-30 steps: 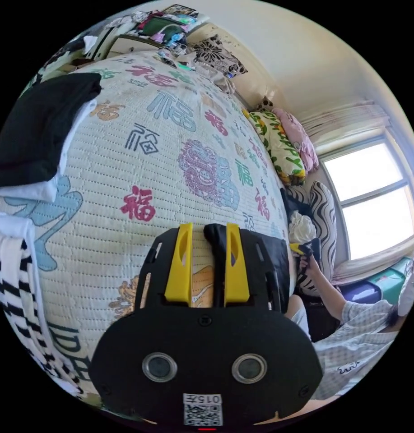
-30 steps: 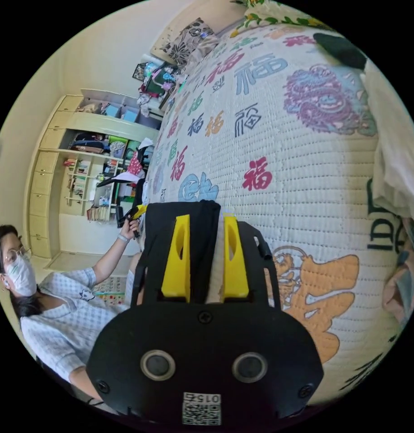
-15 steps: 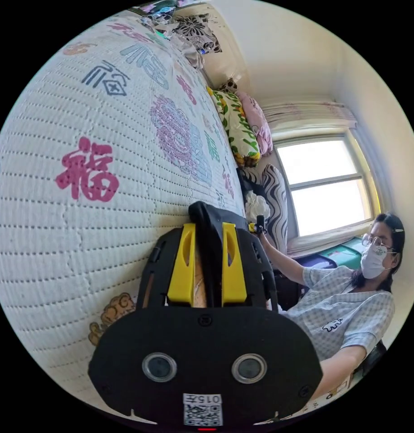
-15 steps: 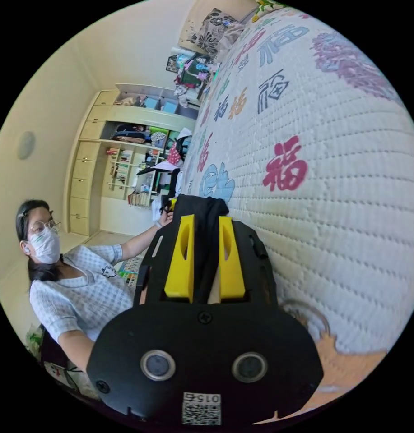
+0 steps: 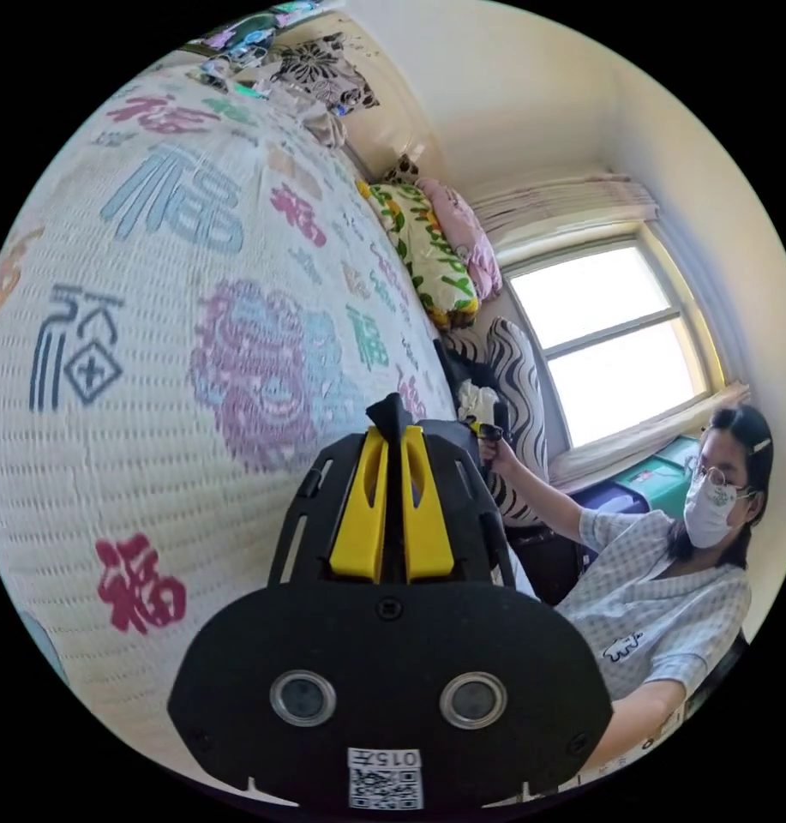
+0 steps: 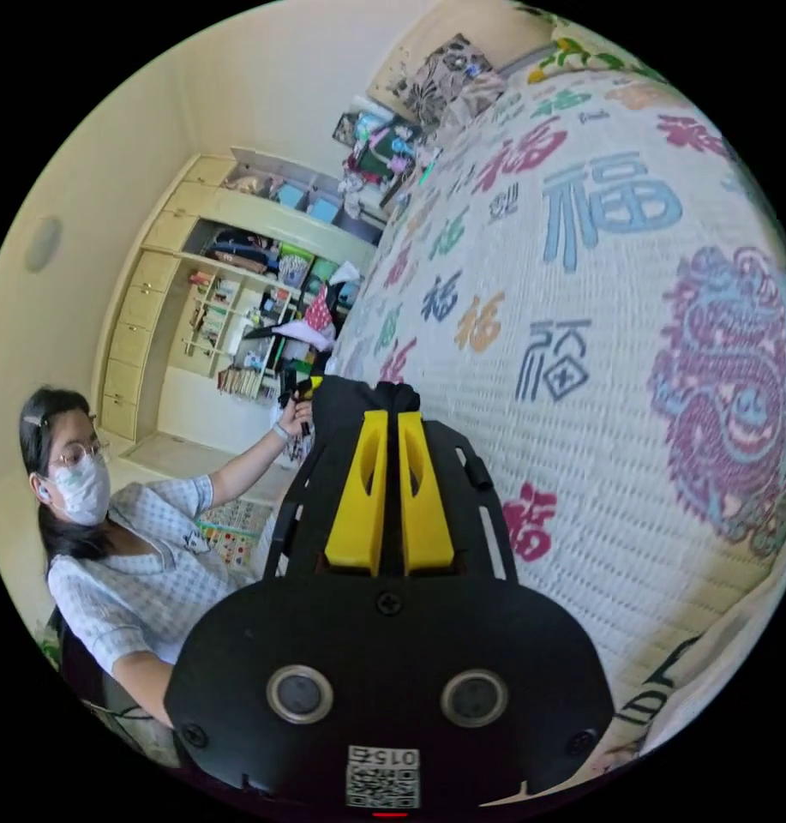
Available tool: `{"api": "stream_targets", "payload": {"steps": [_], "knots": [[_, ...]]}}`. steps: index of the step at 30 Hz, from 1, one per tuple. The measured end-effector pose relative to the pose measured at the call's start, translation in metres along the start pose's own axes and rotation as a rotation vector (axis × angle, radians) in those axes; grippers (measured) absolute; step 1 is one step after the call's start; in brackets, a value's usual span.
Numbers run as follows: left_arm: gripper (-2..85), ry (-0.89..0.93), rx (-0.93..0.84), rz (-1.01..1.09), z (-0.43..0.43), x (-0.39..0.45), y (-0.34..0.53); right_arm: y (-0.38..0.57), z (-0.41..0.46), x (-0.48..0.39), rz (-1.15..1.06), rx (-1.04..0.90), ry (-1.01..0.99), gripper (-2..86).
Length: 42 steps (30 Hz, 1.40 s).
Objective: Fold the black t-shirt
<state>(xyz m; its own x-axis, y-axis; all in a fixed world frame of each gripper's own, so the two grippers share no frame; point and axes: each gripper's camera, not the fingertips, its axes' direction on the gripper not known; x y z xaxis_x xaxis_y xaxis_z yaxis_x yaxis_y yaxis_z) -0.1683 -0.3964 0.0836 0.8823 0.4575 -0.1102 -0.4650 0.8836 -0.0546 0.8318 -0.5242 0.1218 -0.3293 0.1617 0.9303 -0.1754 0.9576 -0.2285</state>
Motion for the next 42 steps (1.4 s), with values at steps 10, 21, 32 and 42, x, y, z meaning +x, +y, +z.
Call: {"api": "stream_targets", "payload": {"steps": [10,21,32,42], "knots": [[8.1,-0.34,0.057,-0.061,-0.005,0.036,0.029,-0.001,0.051,-0.009,0.063,-0.002,0.196,8.2],[9.6,-0.333,-0.209,-0.149,0.093,0.09,0.196,0.124,0.279,-0.086,-0.271,-0.455,0.322,9.3],[-0.6,-0.291,-0.064,-0.151,0.085,0.127,0.245,0.126,0.337,-0.09,-0.257,-0.372,0.306,2.1],[4.0,-0.382,-0.105,-0.235,0.115,0.122,0.3,0.126,0.433,-0.048,-0.083,-0.466,0.313,6.2]]}}
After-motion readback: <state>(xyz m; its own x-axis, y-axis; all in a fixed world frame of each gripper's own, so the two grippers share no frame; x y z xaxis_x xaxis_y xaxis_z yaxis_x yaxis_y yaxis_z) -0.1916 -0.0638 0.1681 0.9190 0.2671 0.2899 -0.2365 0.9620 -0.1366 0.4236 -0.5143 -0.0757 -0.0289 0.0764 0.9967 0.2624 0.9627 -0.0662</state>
